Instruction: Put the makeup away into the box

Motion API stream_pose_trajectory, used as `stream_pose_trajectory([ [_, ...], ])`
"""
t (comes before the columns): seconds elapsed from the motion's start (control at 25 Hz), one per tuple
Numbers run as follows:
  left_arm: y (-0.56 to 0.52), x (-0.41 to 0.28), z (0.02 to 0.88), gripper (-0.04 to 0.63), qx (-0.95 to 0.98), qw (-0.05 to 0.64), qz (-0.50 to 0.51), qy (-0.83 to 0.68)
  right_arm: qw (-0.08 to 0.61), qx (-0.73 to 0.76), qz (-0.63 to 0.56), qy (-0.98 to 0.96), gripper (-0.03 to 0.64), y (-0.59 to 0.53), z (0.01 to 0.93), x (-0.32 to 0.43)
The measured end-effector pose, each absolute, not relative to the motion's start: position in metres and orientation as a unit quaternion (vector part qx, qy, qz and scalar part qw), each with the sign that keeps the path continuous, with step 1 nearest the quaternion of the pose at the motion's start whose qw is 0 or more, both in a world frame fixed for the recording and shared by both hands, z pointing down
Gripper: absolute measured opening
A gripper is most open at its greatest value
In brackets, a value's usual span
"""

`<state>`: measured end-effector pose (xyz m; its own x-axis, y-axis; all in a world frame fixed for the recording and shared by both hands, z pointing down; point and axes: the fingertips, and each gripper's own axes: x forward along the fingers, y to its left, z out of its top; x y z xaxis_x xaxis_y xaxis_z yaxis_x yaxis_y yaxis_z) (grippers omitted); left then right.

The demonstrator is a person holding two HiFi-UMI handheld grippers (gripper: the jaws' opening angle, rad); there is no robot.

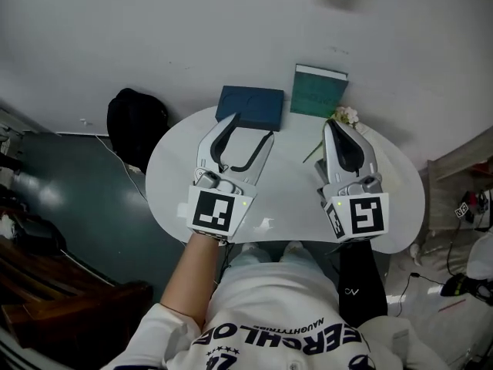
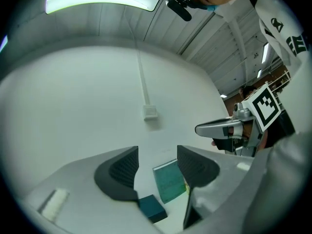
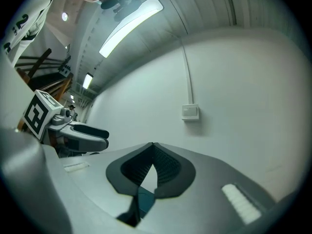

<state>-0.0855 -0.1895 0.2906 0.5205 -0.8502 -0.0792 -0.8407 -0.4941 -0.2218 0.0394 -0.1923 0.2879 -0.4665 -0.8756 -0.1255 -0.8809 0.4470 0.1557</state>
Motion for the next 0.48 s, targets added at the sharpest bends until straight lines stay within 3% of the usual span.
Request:
stream_pose_trajectory([
  [0.48,-0.172,-0.205,0.285,0.244,-0.837,0.126,-0.029,0.531,0.025,-0.475,0.091,0.875,0.029,-0.201,0.288,-0.075],
])
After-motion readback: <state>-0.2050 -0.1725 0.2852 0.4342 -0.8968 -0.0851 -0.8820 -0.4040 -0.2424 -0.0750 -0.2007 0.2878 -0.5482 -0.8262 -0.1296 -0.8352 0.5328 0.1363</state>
